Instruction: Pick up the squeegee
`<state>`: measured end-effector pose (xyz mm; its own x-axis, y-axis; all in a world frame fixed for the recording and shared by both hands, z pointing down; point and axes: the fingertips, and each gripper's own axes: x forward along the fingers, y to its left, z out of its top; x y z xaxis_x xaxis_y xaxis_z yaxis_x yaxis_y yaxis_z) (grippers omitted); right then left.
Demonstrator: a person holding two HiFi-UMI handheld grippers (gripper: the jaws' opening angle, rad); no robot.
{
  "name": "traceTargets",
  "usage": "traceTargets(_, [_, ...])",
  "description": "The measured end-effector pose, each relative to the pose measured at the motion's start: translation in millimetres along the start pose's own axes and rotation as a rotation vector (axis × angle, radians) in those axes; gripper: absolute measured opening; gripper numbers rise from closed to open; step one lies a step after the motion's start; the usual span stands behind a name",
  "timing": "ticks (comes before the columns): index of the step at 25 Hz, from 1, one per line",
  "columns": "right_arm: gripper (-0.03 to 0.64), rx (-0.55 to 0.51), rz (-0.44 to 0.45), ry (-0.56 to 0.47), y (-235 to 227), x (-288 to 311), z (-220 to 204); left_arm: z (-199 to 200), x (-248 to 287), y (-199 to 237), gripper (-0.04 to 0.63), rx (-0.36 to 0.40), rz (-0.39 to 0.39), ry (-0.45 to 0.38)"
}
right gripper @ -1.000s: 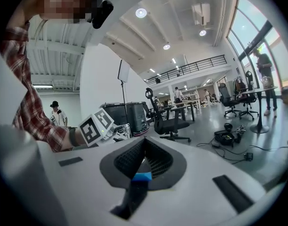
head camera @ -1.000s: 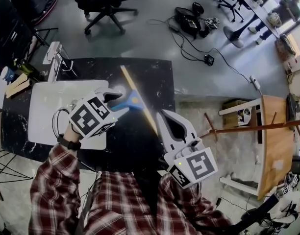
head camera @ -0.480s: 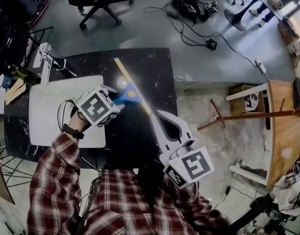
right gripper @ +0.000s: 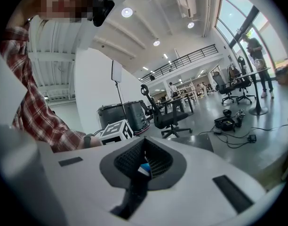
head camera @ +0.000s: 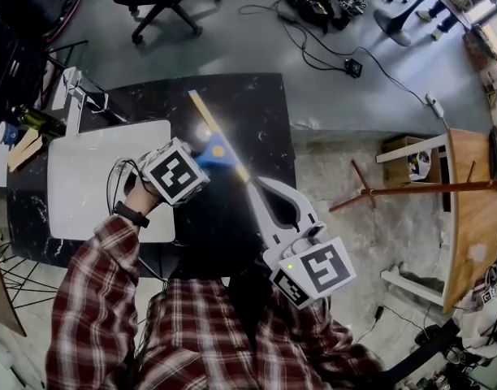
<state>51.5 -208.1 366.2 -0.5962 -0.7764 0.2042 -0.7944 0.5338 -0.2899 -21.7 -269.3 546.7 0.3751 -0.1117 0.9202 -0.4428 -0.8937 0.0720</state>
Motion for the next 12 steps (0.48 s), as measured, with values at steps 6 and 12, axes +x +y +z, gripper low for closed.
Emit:
traceTargets(6, [0.012,-0.015,0.014,0.011,4.9,1.6,-0.2,1.7,-1.8,3.2,0.14,-0.026,0.03,-0.02])
traceTargets(12, [0.012,-0.02,0.007,0.02,3.9,-4.4,-0.5,-0.5,-2.1,1.9,0.138,-0.062,0.023,-0.047])
